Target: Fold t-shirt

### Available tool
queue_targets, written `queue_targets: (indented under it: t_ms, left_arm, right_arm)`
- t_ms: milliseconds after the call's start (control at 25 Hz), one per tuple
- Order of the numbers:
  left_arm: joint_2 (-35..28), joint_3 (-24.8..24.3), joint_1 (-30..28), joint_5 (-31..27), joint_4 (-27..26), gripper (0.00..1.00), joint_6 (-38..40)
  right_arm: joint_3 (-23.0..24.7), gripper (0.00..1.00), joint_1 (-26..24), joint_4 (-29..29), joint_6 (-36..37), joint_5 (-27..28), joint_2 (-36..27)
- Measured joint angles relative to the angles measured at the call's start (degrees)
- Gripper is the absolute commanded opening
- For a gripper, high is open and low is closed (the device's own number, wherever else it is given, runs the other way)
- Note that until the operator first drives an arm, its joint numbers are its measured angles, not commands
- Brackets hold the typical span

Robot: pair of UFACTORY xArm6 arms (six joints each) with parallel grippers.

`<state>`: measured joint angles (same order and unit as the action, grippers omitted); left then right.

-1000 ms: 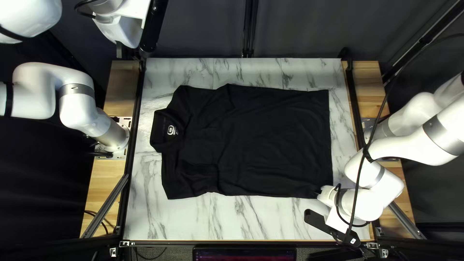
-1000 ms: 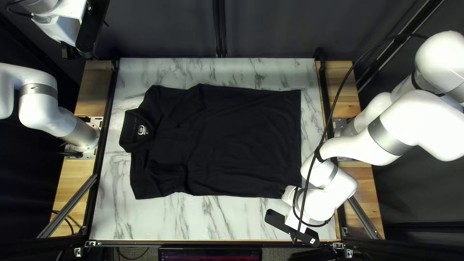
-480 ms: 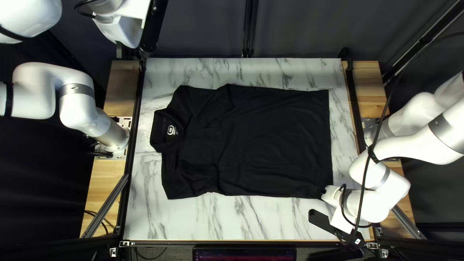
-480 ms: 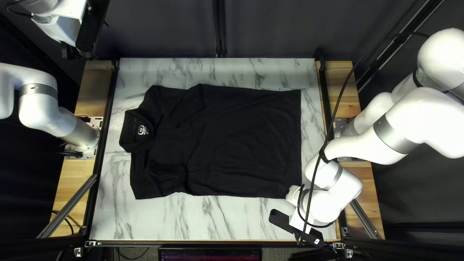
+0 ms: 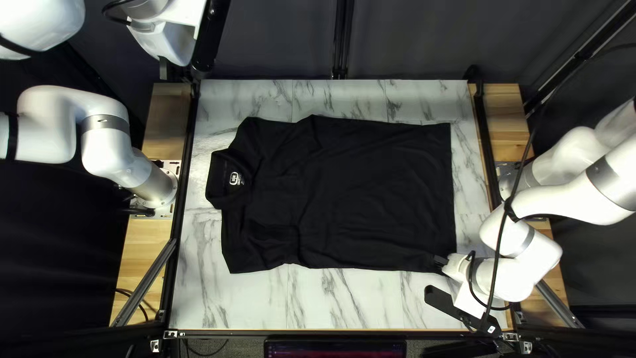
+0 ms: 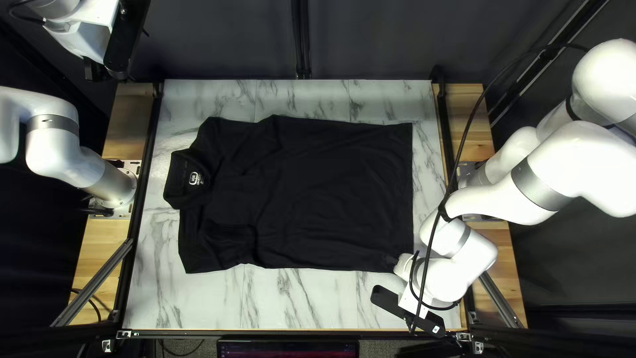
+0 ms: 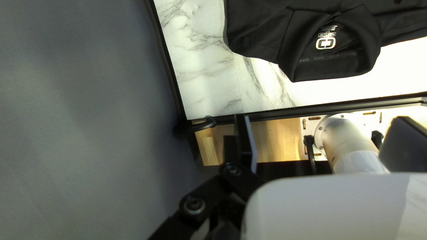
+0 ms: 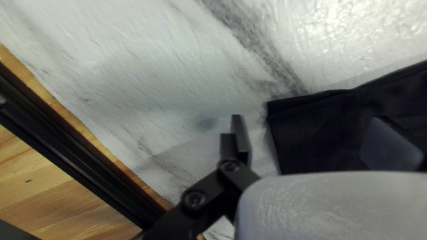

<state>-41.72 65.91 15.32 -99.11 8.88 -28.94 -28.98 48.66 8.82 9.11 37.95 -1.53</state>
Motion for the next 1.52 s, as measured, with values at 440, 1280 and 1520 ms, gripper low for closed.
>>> queue_targets:
  t_ms: [440, 1280, 1520]
  left_arm:
    - [0.0, 0.0, 0.0, 0.0, 0.0, 1.0, 0.0]
    - [0.0, 0.0, 0.0, 0.0, 0.0, 1.0, 0.0]
    - [0.0, 0.0, 0.0, 0.0, 0.0, 1.0, 0.0]
  right_arm:
    - [0.03, 0.99, 0.01, 0.67, -0.77, -0.55, 0.76]
    - [-0.48, 0.0, -0.37, 1.84, -0.82, -0.49, 1.53]
    - [-2.09, 0.0, 1.53, 1.95, -2.02, 4.85, -1.29]
